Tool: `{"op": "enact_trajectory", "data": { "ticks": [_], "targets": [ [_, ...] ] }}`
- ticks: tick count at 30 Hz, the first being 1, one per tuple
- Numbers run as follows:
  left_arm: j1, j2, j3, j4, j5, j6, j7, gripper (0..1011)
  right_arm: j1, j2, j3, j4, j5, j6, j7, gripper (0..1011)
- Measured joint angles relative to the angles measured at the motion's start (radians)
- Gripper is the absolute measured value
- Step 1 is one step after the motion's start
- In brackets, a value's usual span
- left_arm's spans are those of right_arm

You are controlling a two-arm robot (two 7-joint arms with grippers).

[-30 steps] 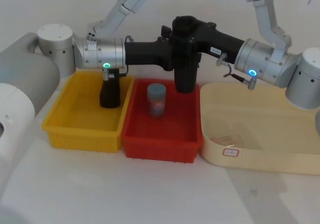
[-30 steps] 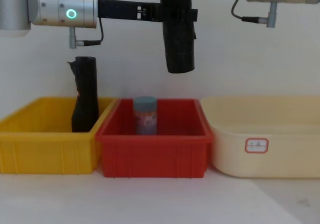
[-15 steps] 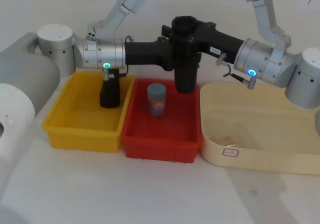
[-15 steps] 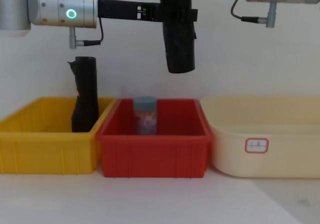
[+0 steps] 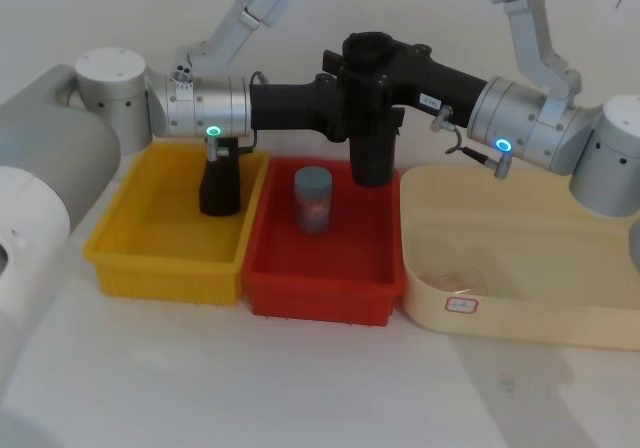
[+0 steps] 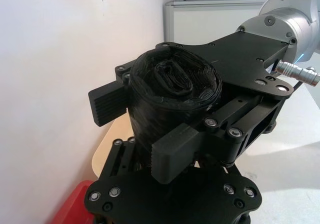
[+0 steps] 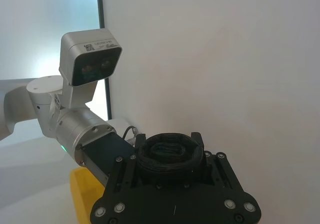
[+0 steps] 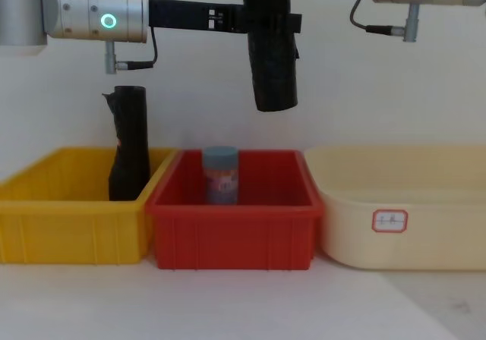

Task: Pick up the garbage bag with the one hand and transfer it to the other hand.

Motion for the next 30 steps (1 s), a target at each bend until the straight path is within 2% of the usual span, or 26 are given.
{"op": "enact_trajectory", "data": {
  "ticks": [6, 8, 9, 12, 16, 19, 30],
  "targets": [
    [0.000, 0.000, 0.000, 0.000, 0.000, 0.000, 0.000, 636, 0.000, 0.000, 0.000, 0.000, 0.000, 0.000, 0.000, 523],
    [0.000, 0.000, 0.000, 0.000, 0.000, 0.000, 0.000, 669, 0.000, 0.000, 0.000, 0.000, 0.000, 0.000, 0.000, 523],
    [0.000, 0.000, 0.000, 0.000, 0.000, 0.000, 0.000, 726, 0.000, 0.001, 0.000, 0.000, 0.000, 0.000, 0.000, 523],
    [0.000, 0.000, 0.000, 0.000, 0.000, 0.000, 0.000, 789, 0.000, 0.002, -0.001, -0.003, -0.001, -0.002, -0.004, 523],
    [0.000, 0.000, 0.000, 0.000, 0.000, 0.000, 0.000, 928, -0.006, 0.008, -0.004, -0.017, -0.011, -0.005, -0.027, 523],
    [0.000, 0.000, 0.000, 0.000, 0.000, 0.000, 0.000, 989, -0.011, 0.015, -0.008, -0.033, -0.024, -0.006, -0.052, 523],
    [0.000, 0.000, 0.000, 0.000, 0.000, 0.000, 0.000, 1001, -0.032, 0.043, -0.009, -0.087, -0.080, 0.008, -0.161, 522]
  ]
}}
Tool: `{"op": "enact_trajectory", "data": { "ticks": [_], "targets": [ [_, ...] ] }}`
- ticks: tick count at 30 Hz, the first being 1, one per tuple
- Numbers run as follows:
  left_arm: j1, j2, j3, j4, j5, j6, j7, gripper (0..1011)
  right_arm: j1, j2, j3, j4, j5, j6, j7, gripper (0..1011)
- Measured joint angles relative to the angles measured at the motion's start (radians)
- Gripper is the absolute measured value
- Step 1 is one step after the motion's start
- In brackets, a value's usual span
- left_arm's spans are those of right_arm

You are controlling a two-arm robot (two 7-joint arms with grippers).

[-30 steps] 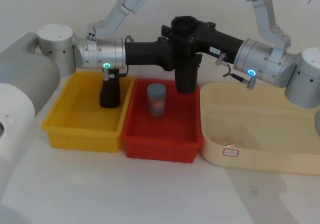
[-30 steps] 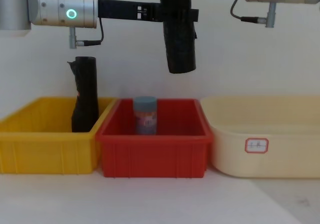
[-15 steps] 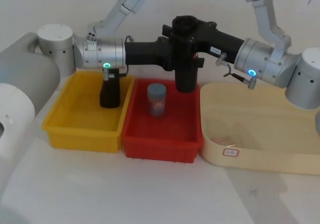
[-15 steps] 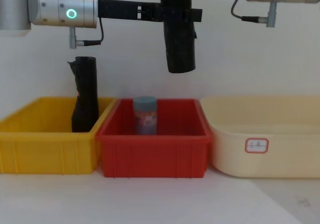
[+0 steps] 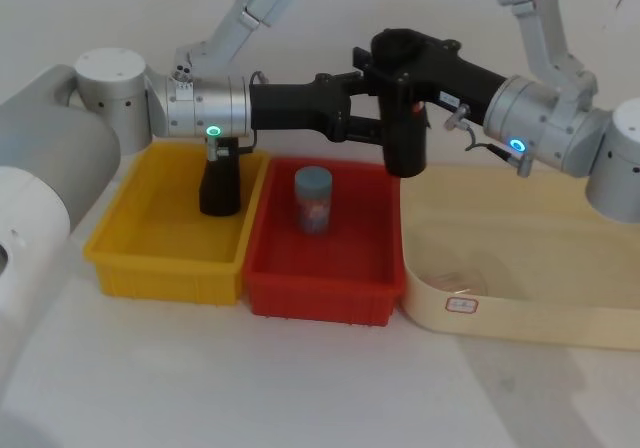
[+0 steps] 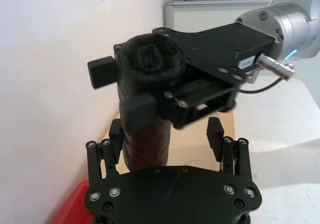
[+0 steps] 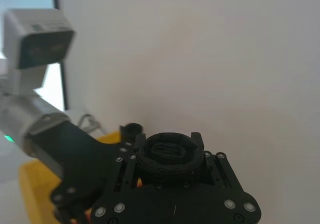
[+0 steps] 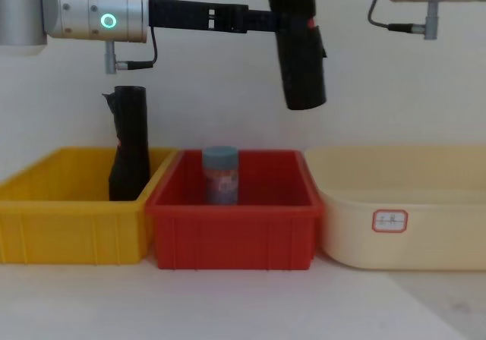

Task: Pick up the garbage bag with the one hand and transfer it to the other hand.

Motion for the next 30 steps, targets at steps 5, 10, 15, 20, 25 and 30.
{"op": "enact_trajectory", "data": {
  "ticks": [5, 10, 15, 20, 25, 30],
  "targets": [
    [0.000, 0.000, 0.000, 0.000, 0.000, 0.000, 0.000, 1001, -0.010, 0.014, 0.008, -0.018, -0.025, 0.014, -0.054, 522],
    [0.000, 0.000, 0.000, 0.000, 0.000, 0.000, 0.000, 1001, -0.019, 0.027, 0.022, -0.034, -0.047, 0.031, -0.110, 523],
    [0.000, 0.000, 0.000, 0.000, 0.000, 0.000, 0.000, 1001, -0.028, 0.036, 0.042, -0.039, -0.065, 0.050, -0.167, 522],
    [0.000, 0.000, 0.000, 0.000, 0.000, 0.000, 0.000, 1001, -0.033, 0.042, 0.061, -0.038, -0.078, 0.067, -0.216, 526],
    [0.000, 0.000, 0.000, 0.000, 0.000, 0.000, 0.000, 1001, -0.036, 0.044, 0.086, -0.027, -0.091, 0.086, -0.272, 683],
    [0.000, 0.000, 0.000, 0.000, 0.000, 0.000, 0.000, 1001, -0.036, 0.045, 0.109, -0.005, -0.100, 0.100, -0.322, 829]
  ]
}}
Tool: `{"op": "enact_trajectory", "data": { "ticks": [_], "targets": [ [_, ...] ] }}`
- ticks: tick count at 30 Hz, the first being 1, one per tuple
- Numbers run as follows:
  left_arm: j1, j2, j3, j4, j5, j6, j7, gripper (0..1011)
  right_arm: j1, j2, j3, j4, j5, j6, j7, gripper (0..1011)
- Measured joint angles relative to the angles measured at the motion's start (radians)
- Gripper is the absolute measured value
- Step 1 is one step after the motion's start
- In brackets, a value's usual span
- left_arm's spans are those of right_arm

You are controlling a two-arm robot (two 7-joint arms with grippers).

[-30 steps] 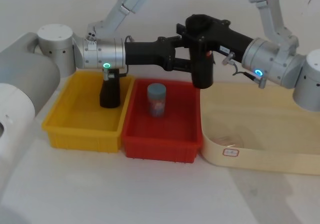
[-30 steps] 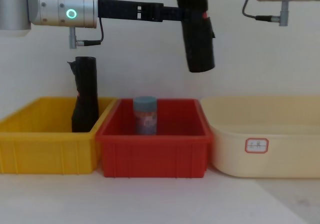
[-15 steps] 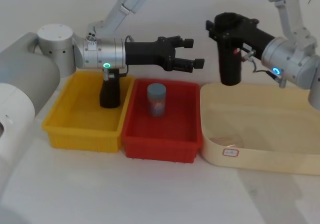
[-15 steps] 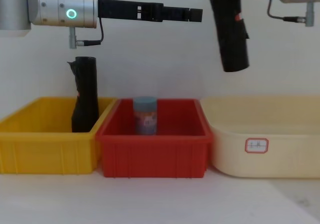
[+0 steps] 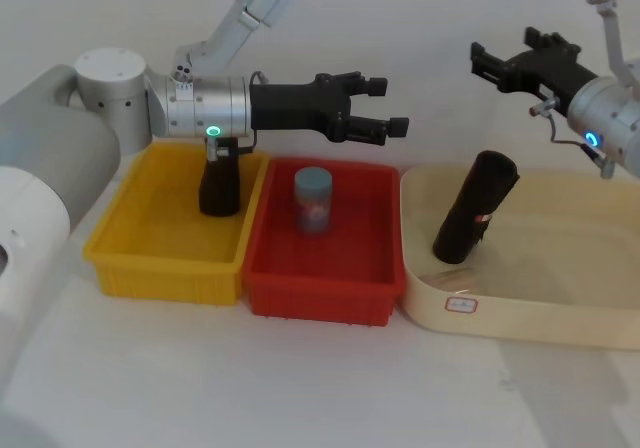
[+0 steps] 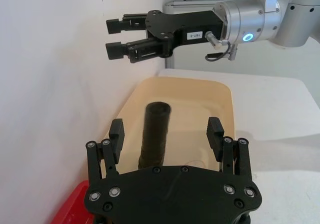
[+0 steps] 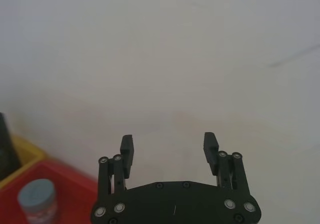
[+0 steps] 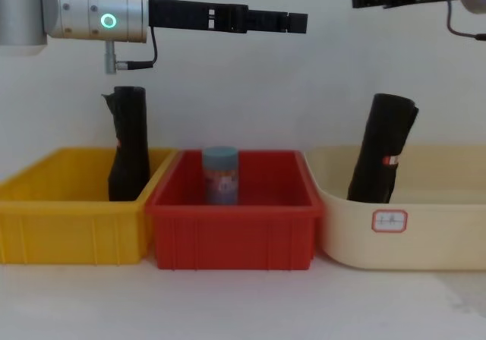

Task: Pick up the garbage bag with the one hand and transfer it to the other hand.

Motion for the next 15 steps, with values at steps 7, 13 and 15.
{"op": "enact_trajectory", "data": {
  "ticks": [7, 13, 15],
  "targets": [
    [0.000, 0.000, 0.000, 0.000, 0.000, 0.000, 0.000, 1001, 0.003, 0.000, 0.021, 0.020, -0.007, 0.011, -0.037, 1000],
    [0.000, 0.000, 0.000, 0.000, 0.000, 0.000, 0.000, 1001, 0.005, 0.000, 0.030, 0.031, -0.011, 0.016, -0.055, 1001],
    [0.000, 0.000, 0.000, 0.000, 0.000, 0.000, 0.000, 1001, 0.006, 0.000, 0.034, 0.035, -0.013, 0.018, -0.062, 1001]
  ]
}}
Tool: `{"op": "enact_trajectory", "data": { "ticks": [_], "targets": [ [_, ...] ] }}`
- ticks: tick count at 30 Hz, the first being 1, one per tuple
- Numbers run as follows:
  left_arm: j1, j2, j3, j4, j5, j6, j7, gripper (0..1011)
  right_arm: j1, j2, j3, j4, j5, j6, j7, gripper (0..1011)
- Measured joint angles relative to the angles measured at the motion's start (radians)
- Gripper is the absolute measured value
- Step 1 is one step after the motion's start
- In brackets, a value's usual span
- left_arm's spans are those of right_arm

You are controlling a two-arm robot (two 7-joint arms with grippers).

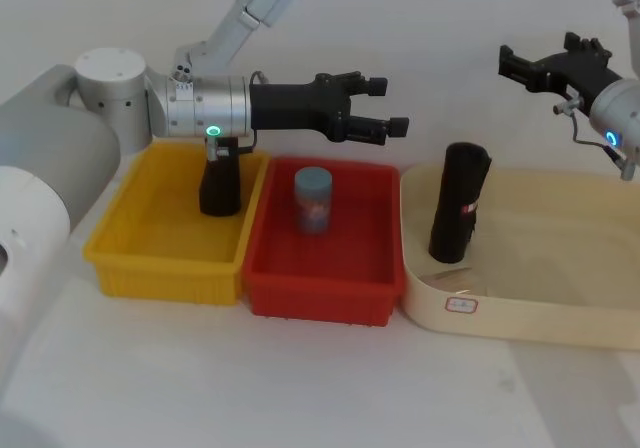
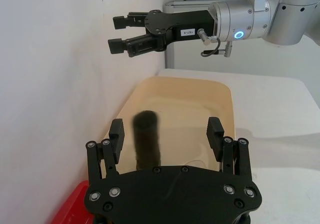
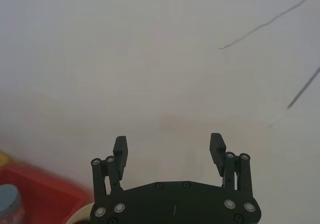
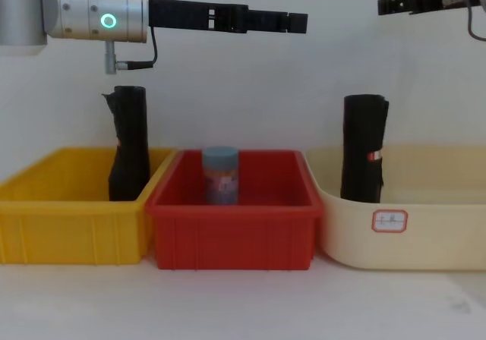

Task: Pick up the garbage bag with the one hand and transfer it to the other hand.

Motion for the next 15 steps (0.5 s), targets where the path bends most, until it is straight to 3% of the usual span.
{"op": "enact_trajectory", "data": {
  "ticks": [15],
  "targets": [
    [0.000, 0.000, 0.000, 0.000, 0.000, 0.000, 0.000, 1001, 0.002, 0.000, 0.010, 0.009, -0.003, 0.005, -0.018, 1001]
  ]
}}
